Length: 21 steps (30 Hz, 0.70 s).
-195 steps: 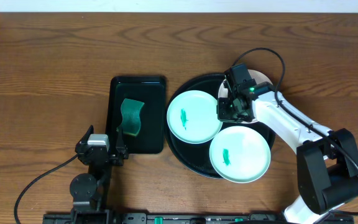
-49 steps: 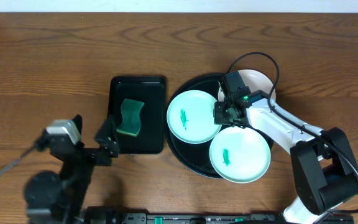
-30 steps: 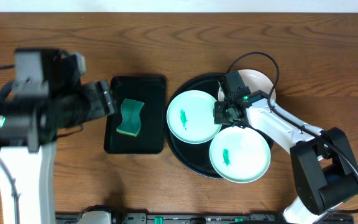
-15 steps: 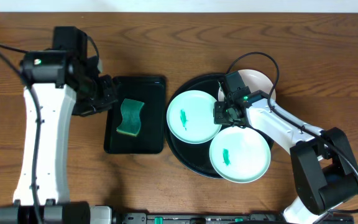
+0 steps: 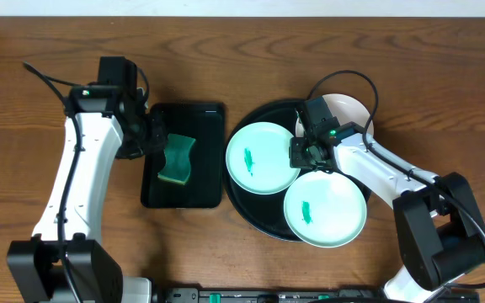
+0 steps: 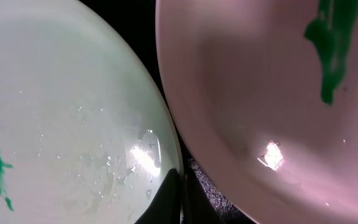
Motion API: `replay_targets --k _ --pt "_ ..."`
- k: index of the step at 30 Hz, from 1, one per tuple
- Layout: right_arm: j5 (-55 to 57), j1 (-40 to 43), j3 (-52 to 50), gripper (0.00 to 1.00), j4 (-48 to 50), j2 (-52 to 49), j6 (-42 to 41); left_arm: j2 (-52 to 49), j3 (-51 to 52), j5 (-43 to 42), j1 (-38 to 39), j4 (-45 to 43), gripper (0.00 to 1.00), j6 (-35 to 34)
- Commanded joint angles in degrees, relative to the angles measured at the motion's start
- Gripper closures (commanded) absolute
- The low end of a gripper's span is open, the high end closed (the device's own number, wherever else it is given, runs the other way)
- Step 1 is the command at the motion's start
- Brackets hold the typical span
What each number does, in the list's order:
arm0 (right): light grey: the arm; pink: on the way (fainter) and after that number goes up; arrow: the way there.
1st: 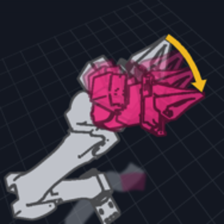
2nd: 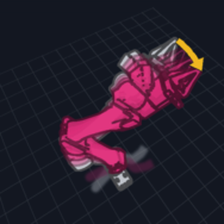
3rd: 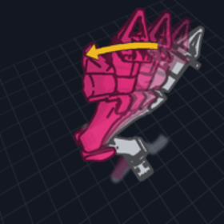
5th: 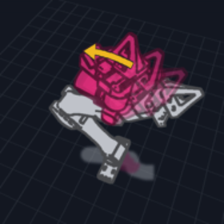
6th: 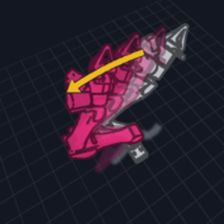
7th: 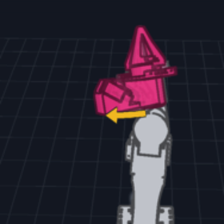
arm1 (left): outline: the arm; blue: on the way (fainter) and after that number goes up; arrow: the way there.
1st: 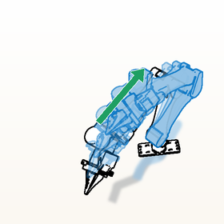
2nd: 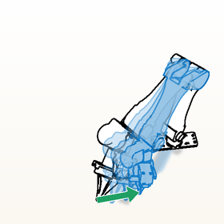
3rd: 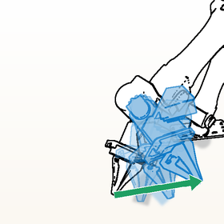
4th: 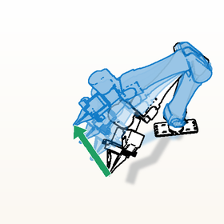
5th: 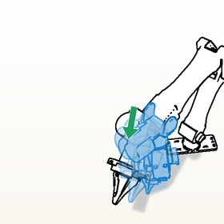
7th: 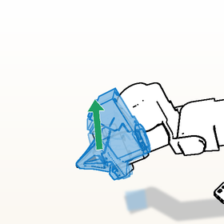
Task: Clean dirty plates on tray and stack at the side
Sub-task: 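Move the left gripper over the green sponge in the black tray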
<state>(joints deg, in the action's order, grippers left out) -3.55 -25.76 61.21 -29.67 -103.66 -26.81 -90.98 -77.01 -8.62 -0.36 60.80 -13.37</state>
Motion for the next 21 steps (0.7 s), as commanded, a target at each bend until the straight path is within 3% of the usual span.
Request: replay_targets --k 1,7,15,21 --pt "-0.3 -0.4 0.0 0.99 0.2 -0.5 -0.6 0.0 3.8 0.5 -0.2 -5.3 0.7 -0.5" --pt "-0.3 -0.5 0.0 0.98 0.2 -0.5 -0.6 0.0 9.2 0.5 0.0 -14.5 0.58 -0.4" --pt "-0.3 -0.5 0.0 0.97 0.1 -0.5 -0.6 -0.2 10.1 1.0 5.8 -16.4 0.56 4.6" --pt "-0.3 -0.5 0.0 0.98 0.1 -0.5 -0.5 -1.7 10.1 11.2 9.6 -16.6 0.56 0.5"
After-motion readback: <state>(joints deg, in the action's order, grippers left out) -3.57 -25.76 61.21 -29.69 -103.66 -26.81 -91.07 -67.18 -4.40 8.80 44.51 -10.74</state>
